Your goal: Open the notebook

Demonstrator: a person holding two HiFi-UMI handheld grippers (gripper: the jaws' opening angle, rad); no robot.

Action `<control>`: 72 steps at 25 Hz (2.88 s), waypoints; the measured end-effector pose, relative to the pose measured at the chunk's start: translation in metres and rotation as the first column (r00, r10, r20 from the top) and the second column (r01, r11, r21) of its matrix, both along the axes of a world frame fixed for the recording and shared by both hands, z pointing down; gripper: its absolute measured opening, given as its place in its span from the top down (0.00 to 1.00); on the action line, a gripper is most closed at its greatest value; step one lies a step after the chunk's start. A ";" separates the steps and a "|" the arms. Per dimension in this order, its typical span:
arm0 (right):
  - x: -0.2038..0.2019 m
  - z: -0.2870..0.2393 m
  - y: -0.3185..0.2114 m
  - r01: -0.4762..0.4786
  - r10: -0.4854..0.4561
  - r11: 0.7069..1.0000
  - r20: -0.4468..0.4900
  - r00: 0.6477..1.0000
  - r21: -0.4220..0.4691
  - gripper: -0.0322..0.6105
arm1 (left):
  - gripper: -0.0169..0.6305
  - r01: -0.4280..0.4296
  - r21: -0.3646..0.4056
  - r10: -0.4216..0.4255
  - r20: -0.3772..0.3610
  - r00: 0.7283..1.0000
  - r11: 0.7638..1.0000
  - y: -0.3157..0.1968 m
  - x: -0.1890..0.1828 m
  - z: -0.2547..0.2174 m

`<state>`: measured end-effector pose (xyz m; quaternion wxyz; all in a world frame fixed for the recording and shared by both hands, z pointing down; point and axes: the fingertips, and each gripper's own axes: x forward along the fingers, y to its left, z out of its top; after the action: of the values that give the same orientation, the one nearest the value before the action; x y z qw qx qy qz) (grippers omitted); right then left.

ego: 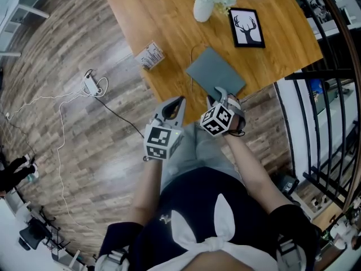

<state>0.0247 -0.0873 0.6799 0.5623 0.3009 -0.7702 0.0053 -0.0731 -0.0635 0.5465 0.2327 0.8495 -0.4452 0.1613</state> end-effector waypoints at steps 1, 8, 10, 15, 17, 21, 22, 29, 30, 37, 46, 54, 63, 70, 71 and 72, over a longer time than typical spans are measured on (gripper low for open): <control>0.000 0.001 0.000 -0.003 0.003 1.000 -0.003 1.000 0.000 0.69 | 0.95 0.000 -0.003 0.000 -0.002 1.000 1.000 -0.001 0.000 0.001; 0.000 -0.002 -0.001 -0.055 0.056 0.998 0.026 0.998 -0.036 0.75 | 0.95 -0.013 -0.003 0.013 -0.010 1.000 1.000 -0.008 0.002 -0.001; 0.000 -0.003 0.000 -0.059 0.061 0.997 0.038 0.997 -0.048 0.80 | 0.95 -0.016 -0.002 0.016 -0.006 1.000 1.000 -0.009 0.001 -0.001; -0.002 -0.007 0.003 -0.057 0.061 0.996 0.051 0.997 -0.073 0.85 | 0.95 -0.019 -0.004 0.019 -0.007 1.000 1.000 -0.010 0.001 -0.003; -0.003 -0.010 0.003 -0.059 0.065 0.994 0.061 0.996 -0.090 0.87 | 0.95 -0.017 -0.005 0.017 -0.006 1.000 1.000 -0.011 -0.001 -0.006; -0.003 -0.016 0.003 -0.061 0.069 0.993 0.080 0.994 -0.103 0.88 | 0.95 -0.017 0.001 0.017 -0.004 1.000 1.000 -0.010 -0.003 -0.007; -0.003 -0.018 0.003 -0.062 0.071 0.993 0.086 0.994 -0.103 0.89 | 0.95 -0.016 0.003 0.016 -0.003 1.000 1.000 -0.010 -0.003 -0.007; -0.002 -0.039 0.002 -0.063 0.077 0.992 0.133 0.988 -0.109 0.91 | 0.95 -0.008 0.008 0.008 0.000 1.000 1.000 -0.009 -0.008 -0.013; -0.001 -0.042 0.001 -0.062 0.077 0.992 0.139 0.987 -0.111 0.92 | 0.95 -0.004 0.007 0.004 0.001 1.000 1.000 -0.010 -0.009 -0.015; 0.007 -0.065 -0.004 -0.068 0.090 0.991 0.192 0.977 -0.118 0.92 | 0.95 0.004 0.028 -0.004 0.001 1.000 1.000 -0.011 -0.010 -0.023; 0.023 -0.101 -0.018 -0.102 0.127 0.989 0.264 0.956 -0.108 0.93 | 0.95 0.026 0.045 -0.027 0.004 1.000 0.999 -0.015 -0.016 -0.039; 0.043 -0.112 -0.033 -0.153 0.199 0.976 0.357 0.913 -0.152 0.93 | 0.95 0.030 0.055 -0.031 0.017 0.999 0.998 -0.020 -0.021 -0.043; 0.051 -0.123 -0.042 -0.172 0.225 0.970 0.381 0.897 -0.169 0.93 | 0.95 0.022 0.052 -0.023 0.017 1.000 0.998 -0.026 -0.023 -0.051; 0.055 -0.125 -0.047 -0.181 0.248 0.963 0.403 0.881 -0.197 0.93 | 0.95 0.006 0.051 -0.007 0.006 1.000 0.999 -0.034 -0.024 -0.053; 0.055 -0.128 -0.048 -0.184 0.250 0.963 0.402 0.881 -0.195 0.93 | 0.95 -0.001 0.052 0.001 0.003 1.000 0.999 -0.035 -0.024 -0.053; 0.056 -0.130 -0.050 -0.188 0.252 0.963 0.399 0.882 -0.192 0.93 | 0.95 -0.010 0.056 0.010 0.000 1.000 0.998 -0.036 -0.024 -0.053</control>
<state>0.0812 -0.1373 0.5497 0.3998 0.3359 -0.8313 0.1906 -0.0975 -0.0991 0.4936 0.2082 0.8578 -0.4454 0.1500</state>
